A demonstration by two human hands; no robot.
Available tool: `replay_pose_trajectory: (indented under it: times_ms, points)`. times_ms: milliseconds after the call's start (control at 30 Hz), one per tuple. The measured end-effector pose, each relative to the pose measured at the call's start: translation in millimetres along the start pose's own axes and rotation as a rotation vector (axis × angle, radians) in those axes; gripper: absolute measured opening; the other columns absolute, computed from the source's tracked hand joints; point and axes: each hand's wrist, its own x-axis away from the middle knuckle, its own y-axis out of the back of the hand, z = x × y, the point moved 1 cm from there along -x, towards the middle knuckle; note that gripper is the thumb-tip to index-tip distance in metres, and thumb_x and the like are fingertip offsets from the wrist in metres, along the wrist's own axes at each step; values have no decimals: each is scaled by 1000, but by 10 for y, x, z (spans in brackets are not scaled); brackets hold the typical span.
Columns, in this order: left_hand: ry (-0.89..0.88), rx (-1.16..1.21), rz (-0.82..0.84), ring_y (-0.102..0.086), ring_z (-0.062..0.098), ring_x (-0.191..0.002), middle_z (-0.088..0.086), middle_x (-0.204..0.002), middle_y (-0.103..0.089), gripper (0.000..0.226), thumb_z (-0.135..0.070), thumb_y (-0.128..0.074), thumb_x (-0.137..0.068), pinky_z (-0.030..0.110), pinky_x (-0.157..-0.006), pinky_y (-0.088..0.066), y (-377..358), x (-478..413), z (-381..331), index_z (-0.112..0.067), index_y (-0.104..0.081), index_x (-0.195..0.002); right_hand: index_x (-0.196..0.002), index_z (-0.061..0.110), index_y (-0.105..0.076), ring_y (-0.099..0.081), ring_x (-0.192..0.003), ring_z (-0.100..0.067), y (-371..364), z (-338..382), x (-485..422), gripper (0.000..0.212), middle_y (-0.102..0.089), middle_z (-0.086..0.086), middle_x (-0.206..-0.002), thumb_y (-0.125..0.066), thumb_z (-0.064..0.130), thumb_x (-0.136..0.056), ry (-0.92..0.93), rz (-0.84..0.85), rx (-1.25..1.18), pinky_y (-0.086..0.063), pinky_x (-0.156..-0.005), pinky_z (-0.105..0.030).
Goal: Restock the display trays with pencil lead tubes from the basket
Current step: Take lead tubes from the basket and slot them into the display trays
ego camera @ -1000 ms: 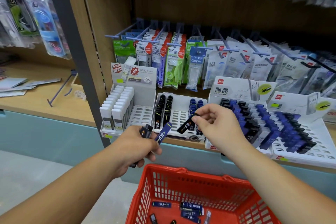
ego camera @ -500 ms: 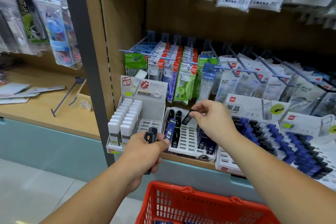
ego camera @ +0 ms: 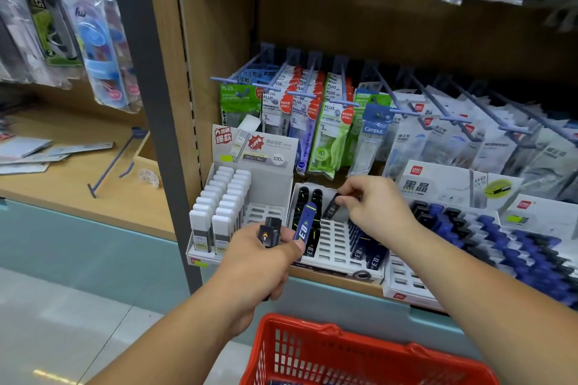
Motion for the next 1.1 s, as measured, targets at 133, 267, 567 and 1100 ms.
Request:
replay_pose_trajectory:
  times_ms: [133, 267, 567, 1100]
  points:
    - [-18, 19, 18, -41, 17, -50, -2, -53, -51, 14, -14, -73, -93, 26, -45, -34, -67, 14, -10, -10, -64, -103, -116, 31, -74, -64, -105, -22, -2, 129, 52, 20, -68, 5, -113, -63, 32, -98, 102, 53, 271, -54, -84, -35]
    - [-12, 36, 31, -43, 16, -52, -7, -51, -55, 13, -13, -73, -93, 27, -45, -34, -101, 31, -41, -12, -64, -103, -146, 34, -53, -59, -117, -25, 47, 188, 82, 44, -45, -3, -138, -49, 28, -102, 88, 227, 483, -52, -84, -35]
    - [-36, -7, 112, -44, 14, -49, -2, -55, -51, 14, -13, -76, -92, 26, -44, -33, -230, 94, -66, -9, -67, -102, -100, 13, -75, -63, -62, -25, 324, 309, 452, 9, -75, -17, -88, -75, 19, -93, -236, 264, -557, -45, -48, -32]
    - [74, -37, 275, -68, 25, -74, 22, -92, -76, 15, -17, -65, -100, 34, -58, -53, -245, 234, -41, -3, -68, -103, -82, 24, -68, -64, -55, -26, 279, -235, 894, 21, -70, -11, -72, -83, 9, -84, -218, -61, -457, -58, -67, -45]
